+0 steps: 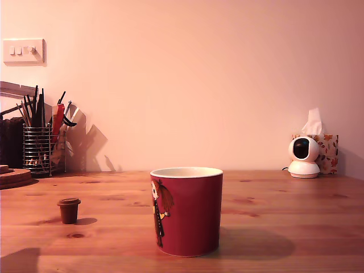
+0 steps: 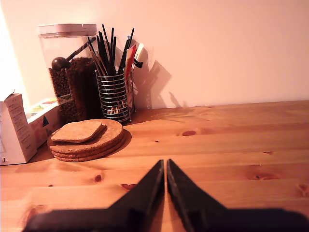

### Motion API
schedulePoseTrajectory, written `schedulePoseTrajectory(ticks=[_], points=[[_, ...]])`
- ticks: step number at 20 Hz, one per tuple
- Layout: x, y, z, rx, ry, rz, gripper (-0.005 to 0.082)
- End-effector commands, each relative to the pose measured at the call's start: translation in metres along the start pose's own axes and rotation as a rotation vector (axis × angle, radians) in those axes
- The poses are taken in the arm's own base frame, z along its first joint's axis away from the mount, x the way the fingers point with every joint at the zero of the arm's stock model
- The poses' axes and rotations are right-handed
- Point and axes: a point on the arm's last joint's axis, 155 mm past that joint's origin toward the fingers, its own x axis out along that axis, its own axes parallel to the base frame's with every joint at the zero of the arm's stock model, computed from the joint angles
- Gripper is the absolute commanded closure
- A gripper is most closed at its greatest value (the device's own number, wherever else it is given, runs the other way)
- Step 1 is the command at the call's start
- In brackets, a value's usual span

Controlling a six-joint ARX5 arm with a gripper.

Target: Pick up the coffee capsules on the table and drop them inside the coffee cup

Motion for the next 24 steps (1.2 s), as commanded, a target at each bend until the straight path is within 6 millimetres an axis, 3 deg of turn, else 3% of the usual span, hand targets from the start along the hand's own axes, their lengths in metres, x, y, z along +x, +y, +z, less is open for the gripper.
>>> schedulePoseTrajectory(ticks=[1, 8, 15, 24], points=[[-0.001, -0.027, -0.014, -0.073, 0.034, -0.145, 0.0788], [-0.002, -0.030, -0.013, -0.073, 0.034, -0.162, 0.0788], [-0.013, -0.062, -0.027, -0.115, 0.131, -0.332, 0.0788], [-0.030, -0.082, -0.042, -0.145, 0.292, -0.437, 0.0788]])
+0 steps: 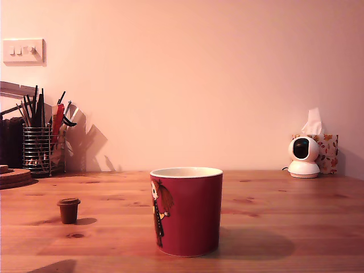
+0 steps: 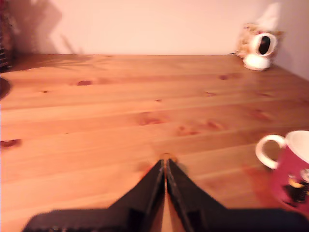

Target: Pick up the coffee capsules on the table and drop them inside the coffee cup

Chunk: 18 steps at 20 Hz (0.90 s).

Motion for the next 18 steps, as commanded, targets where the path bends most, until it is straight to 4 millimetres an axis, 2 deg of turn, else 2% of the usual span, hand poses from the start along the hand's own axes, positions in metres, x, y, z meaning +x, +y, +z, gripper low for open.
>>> schedulePoseTrajectory(ticks=[1, 7, 12, 13, 15, 16, 18], points=[[0.003, -0.005, -0.010, -0.004, 0.044, -0.029, 0.0788], [0.017, -0.019, -0.048, 0.007, 0.232, -0.125, 0.0788], [0.025, -0.020, -0.061, -0.019, 0.293, -0.148, 0.0778], [0.026, -0.020, -0.059, -0.018, 0.286, -0.151, 0.0728], [0.030, -0.020, -0.058, -0.050, 0.285, -0.151, 0.0470], [0.032, -0.019, -0.058, -0.072, 0.288, -0.145, 0.0399], [0.034, -0.019, -0.063, -0.085, 0.311, -0.149, 0.0371]])
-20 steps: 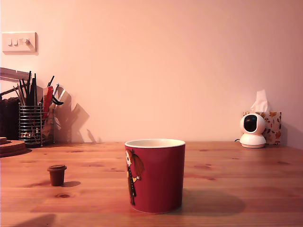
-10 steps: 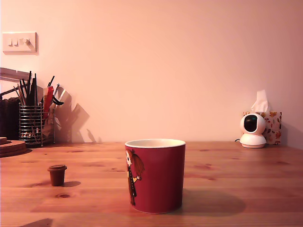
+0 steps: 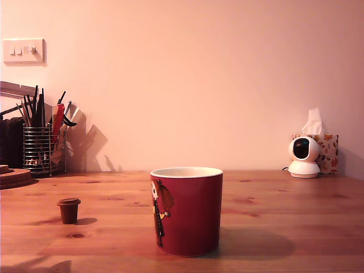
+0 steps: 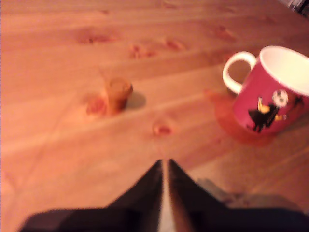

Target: Pick up the coffee capsules on the table and drop them inside the coffee cup

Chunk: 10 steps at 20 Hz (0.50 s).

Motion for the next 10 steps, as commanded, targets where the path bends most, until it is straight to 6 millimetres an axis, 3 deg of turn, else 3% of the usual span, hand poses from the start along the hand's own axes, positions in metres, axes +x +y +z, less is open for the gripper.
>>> schedulePoseTrajectory(ticks=[1, 10], points=[[0.003, -0.002, -0.001, -0.002, 0.009, -0.014, 0.0373], [0.006, 0.005, 0.010, 0.029, -0.031, 0.036, 0.0333]])
